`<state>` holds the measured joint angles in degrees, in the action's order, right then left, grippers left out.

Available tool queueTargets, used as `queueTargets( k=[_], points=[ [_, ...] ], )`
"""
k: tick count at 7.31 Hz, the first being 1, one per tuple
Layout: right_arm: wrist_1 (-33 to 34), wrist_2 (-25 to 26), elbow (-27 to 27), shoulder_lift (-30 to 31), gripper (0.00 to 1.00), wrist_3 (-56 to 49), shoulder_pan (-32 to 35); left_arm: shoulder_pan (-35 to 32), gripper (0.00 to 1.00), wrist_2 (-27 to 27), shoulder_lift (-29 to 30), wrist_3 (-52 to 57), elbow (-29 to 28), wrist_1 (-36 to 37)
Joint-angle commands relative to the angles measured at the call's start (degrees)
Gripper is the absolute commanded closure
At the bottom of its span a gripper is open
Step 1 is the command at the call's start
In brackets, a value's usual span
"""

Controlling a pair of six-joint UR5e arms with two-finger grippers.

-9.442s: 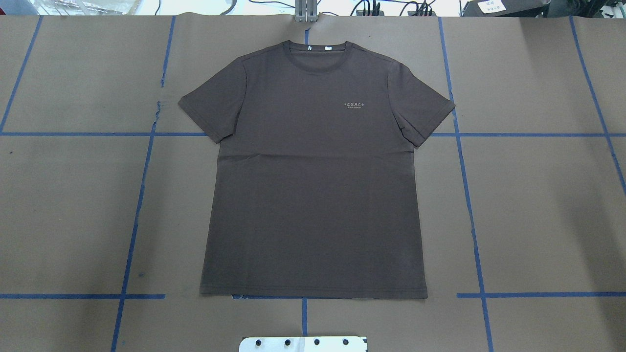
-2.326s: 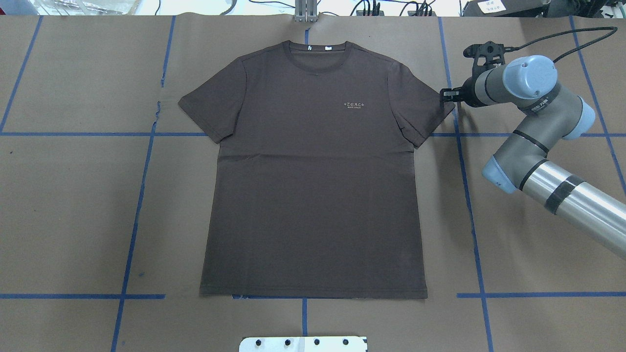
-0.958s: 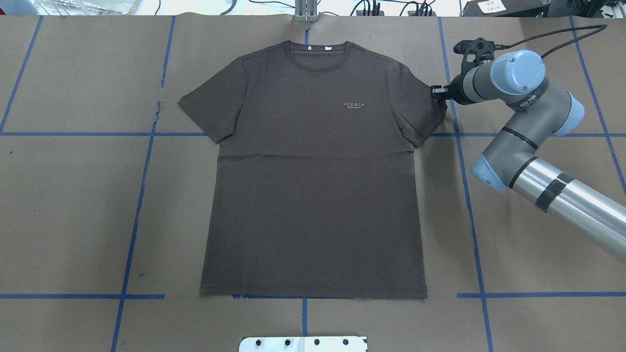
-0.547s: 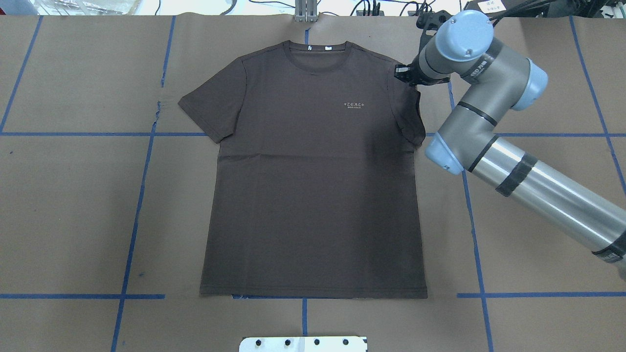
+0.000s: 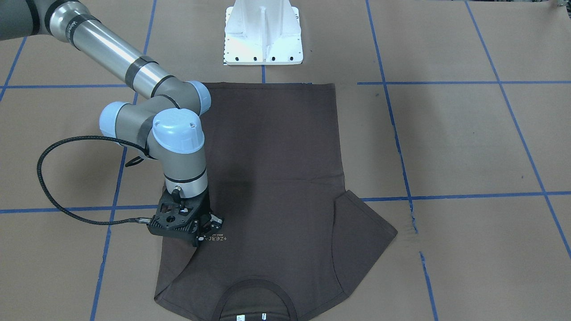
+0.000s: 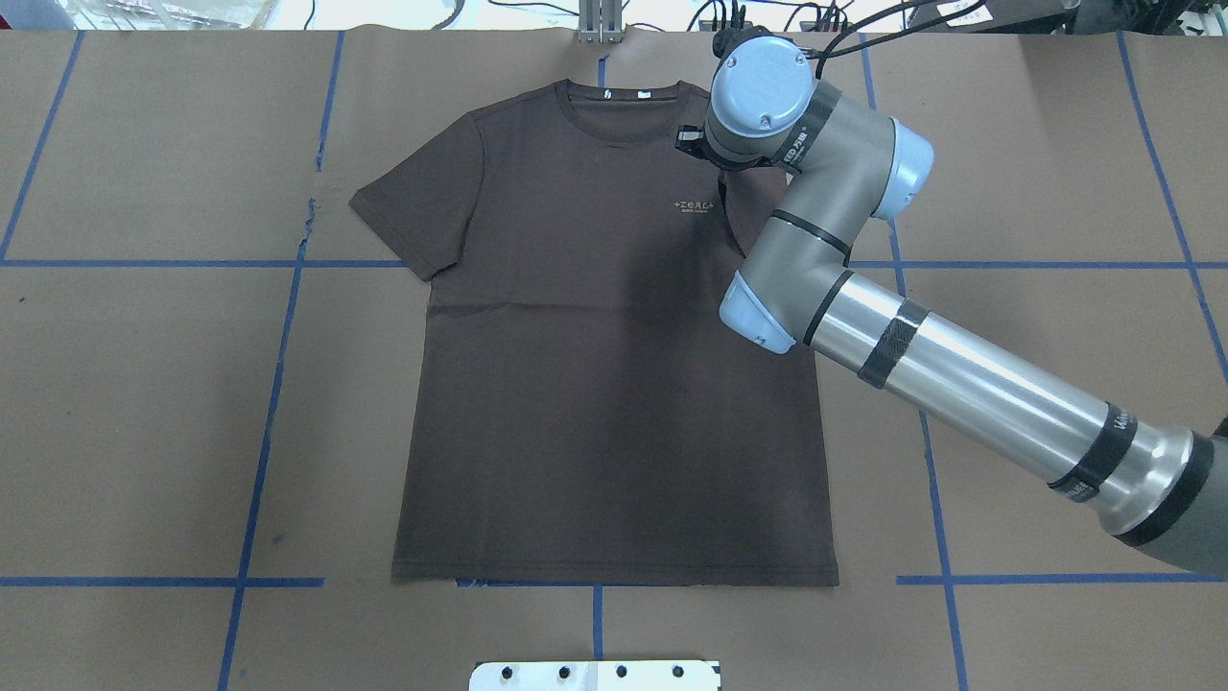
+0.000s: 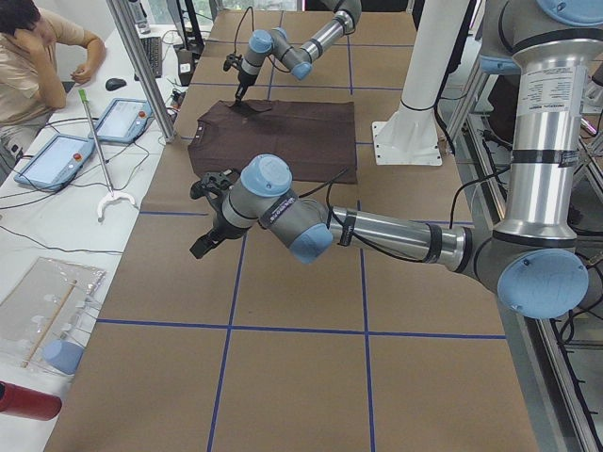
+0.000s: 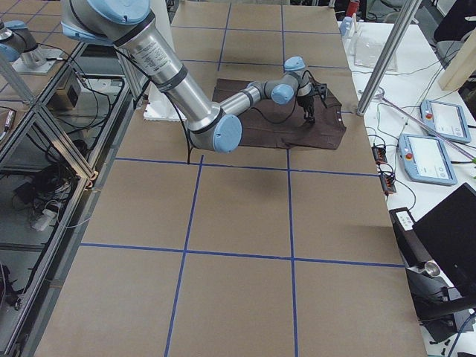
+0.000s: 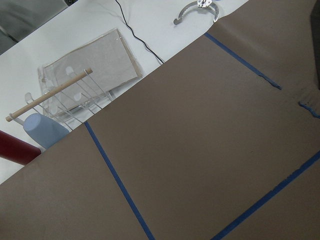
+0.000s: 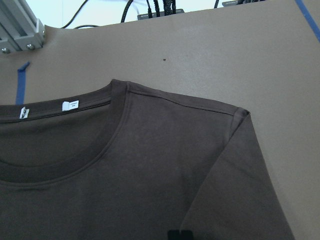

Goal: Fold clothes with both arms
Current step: 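Fold the sleeve inward across the shirt body with the right gripper, then release the sleeve and raise the right gripper away while the left arm approaches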

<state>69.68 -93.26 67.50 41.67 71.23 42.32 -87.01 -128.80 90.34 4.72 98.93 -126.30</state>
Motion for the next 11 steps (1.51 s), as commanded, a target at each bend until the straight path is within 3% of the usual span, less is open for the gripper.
queueTargets(
  k=[1,2,4,6,7,9,11],
  points=[
    [0.02,2.63,-0.61,-0.72,0.00,-0.73,-1.44,0.00,0.00,-0.83,0.01,-0.41,0.03,0.09],
    [0.28,1.60,0.43,-1.41,0.00,-4.48,-0.66,0.00,0.00,-1.36,0.01,-0.15,-0.23,-0.09],
    [0.64,-13.00,2.89,0.59,0.00,-14.39,7.99,1.39,0.00,-1.28,2.28,-0.67,-0.23,0.08],
    [0.81,-24.97,9.82,8.99,0.00,-24.85,17.40,6.29,0.00,-1.11,9.04,-18.23,-3.04,-0.08],
    [0.81,-30.43,10.54,12.08,0.00,-31.87,22.50,10.33,0.00,-0.84,12.98,-25.74,-4.35,-0.09],
    [0.81,-36.61,13.60,20.59,0.00,-43.83,31.56,22.09,0.00,9.20,18.71,-34.04,-5.15,0.09],
    [0.72,-37.34,14.24,26.94,0.00,-54.12,35.28,29.33,0.03,18.36,21.10,-43.60,-7.43,0.00]
  ],
)
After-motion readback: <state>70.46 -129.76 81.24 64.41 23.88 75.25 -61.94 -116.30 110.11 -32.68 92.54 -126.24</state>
